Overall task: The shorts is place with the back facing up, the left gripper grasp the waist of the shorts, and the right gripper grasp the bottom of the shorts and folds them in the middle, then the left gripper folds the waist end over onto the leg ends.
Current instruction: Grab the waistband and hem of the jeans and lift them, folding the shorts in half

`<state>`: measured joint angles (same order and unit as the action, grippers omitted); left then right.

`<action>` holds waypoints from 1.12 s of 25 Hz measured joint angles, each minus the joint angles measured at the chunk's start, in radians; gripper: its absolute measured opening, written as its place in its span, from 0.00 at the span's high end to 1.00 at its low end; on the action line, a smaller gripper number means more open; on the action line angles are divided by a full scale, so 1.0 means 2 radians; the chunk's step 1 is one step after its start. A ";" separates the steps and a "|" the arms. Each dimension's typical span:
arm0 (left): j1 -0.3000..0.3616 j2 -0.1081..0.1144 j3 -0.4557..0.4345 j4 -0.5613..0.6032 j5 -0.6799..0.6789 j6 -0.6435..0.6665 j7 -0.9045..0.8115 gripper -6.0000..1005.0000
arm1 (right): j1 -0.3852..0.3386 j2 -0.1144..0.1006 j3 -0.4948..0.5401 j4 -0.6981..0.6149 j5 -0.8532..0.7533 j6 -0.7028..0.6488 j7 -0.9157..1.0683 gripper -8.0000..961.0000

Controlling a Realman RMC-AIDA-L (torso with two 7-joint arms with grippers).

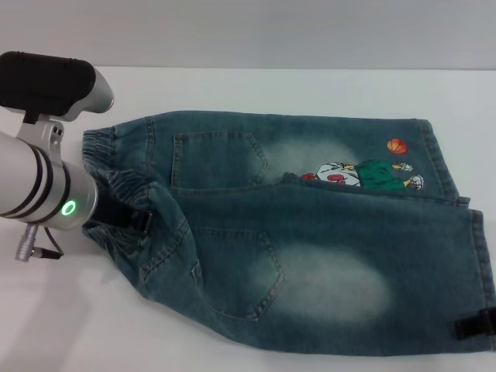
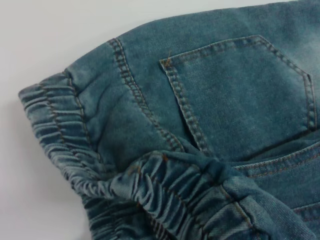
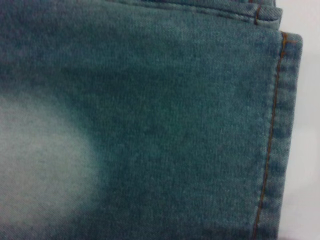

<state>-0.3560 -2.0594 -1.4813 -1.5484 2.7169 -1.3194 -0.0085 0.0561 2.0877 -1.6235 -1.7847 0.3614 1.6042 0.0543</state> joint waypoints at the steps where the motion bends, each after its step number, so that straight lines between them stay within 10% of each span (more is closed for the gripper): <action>1: 0.000 0.000 0.000 0.000 0.000 0.000 0.000 0.88 | 0.000 0.000 -0.001 0.000 0.000 -0.001 0.000 0.27; 28: -0.001 -0.001 0.000 0.000 0.000 0.001 0.000 0.88 | 0.005 -0.001 -0.006 0.010 0.001 -0.008 0.002 0.29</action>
<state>-0.3577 -2.0616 -1.4819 -1.5490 2.7167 -1.3176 -0.0076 0.0667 2.0857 -1.6348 -1.7652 0.3636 1.5892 0.0583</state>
